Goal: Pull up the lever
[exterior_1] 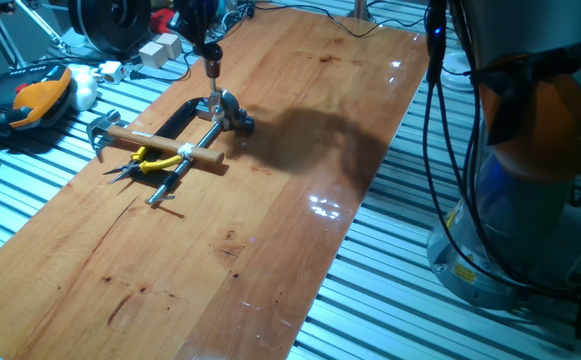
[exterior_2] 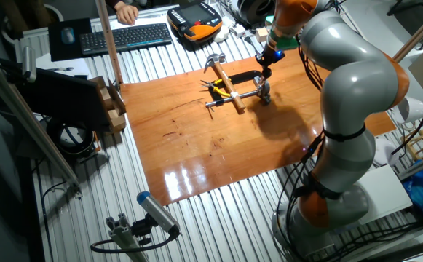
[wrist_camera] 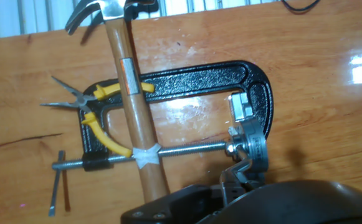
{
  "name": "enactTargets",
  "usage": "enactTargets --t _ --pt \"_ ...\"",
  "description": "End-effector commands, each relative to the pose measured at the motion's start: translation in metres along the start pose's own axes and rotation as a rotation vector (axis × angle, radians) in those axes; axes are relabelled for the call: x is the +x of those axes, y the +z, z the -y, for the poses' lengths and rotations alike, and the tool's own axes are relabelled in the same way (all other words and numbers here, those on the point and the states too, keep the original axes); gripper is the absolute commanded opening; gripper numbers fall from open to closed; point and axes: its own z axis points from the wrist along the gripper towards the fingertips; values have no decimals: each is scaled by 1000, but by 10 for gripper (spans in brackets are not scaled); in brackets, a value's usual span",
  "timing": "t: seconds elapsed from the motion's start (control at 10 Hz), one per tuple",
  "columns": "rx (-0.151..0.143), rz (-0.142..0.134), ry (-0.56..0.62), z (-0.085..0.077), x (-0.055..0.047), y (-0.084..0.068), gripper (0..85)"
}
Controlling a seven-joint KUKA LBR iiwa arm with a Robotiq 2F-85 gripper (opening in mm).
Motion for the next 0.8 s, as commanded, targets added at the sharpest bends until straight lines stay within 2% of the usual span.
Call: enactTargets --t 0.0,0.2,0.7 --pt "11 2 -19 1 2 -1 0" --pt "23 9 -37 1 9 3 0" --pt "29 38 -61 5 38 15 0"
